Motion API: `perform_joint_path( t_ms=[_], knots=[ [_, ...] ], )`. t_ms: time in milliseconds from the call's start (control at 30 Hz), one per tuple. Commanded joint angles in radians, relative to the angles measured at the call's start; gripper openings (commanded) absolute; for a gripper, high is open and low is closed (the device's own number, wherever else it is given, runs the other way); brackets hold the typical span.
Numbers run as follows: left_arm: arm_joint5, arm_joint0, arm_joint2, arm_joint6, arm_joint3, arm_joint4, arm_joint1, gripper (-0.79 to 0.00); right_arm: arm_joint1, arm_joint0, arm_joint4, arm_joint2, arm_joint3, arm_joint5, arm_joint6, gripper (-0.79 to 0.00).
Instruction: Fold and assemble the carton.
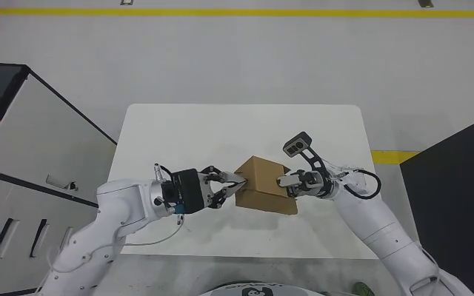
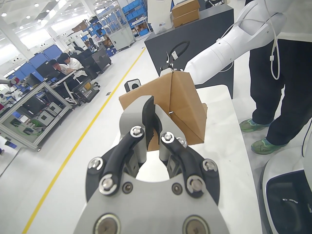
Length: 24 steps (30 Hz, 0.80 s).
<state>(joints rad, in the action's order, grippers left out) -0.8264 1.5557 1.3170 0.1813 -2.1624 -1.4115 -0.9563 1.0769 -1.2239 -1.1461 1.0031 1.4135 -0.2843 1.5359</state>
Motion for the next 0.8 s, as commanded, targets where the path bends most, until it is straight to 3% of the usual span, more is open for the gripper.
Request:
perform_joint_path(
  t_ms=[0,767],
  knots=[
    [-0.001,-0.004,-0.006,-0.002,0.002,0.001,0.0,-0.785,0.0,0.0,0.0,0.0,0.0,0.0,0.0,-0.785],
    [0.013,-0.051,-0.067,-0.027,0.016,0.014,-0.008,-0.785,0.0,0.0,0.0,0.0,0.0,0.0,0.0,-0.785]
  ],
)
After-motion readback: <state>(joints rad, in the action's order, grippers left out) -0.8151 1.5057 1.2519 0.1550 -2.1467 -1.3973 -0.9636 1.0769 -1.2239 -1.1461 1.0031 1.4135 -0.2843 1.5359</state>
